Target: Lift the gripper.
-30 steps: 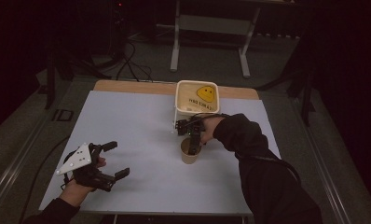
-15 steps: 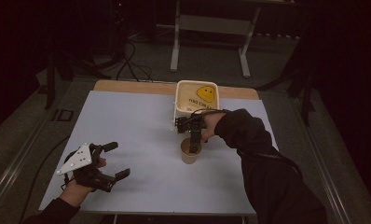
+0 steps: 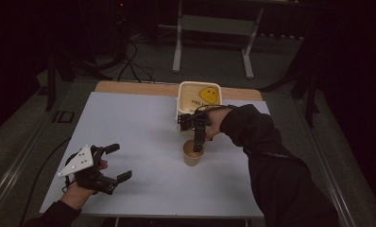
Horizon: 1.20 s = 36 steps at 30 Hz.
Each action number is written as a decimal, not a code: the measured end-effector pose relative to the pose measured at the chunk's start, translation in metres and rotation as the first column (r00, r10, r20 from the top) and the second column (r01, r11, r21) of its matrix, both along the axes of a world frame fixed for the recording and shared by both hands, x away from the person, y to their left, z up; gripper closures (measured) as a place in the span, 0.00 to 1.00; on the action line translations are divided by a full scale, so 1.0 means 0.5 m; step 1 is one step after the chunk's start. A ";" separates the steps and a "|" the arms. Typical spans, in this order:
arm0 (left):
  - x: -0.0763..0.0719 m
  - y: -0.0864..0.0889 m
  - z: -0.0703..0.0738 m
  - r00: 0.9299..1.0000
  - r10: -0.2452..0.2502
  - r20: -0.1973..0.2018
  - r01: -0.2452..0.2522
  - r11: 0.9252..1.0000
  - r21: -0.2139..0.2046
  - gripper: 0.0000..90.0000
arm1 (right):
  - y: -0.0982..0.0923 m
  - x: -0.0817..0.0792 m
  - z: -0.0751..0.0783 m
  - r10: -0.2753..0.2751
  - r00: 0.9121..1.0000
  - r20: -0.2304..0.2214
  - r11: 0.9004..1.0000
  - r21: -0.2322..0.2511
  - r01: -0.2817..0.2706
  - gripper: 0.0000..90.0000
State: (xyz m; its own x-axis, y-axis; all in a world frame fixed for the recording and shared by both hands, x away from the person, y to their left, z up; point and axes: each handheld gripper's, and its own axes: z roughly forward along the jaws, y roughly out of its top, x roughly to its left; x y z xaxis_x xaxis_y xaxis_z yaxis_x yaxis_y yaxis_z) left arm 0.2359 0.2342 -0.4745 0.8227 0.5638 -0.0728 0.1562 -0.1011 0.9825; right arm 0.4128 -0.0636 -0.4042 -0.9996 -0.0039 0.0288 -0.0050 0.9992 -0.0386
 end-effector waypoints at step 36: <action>-0.001 0.002 -0.003 1.000 0.000 -0.009 0.001 1.000 0.002 0.01 | 0.013 -0.019 0.150 0.022 0.998 0.062 0.998 0.050 -0.025 0.11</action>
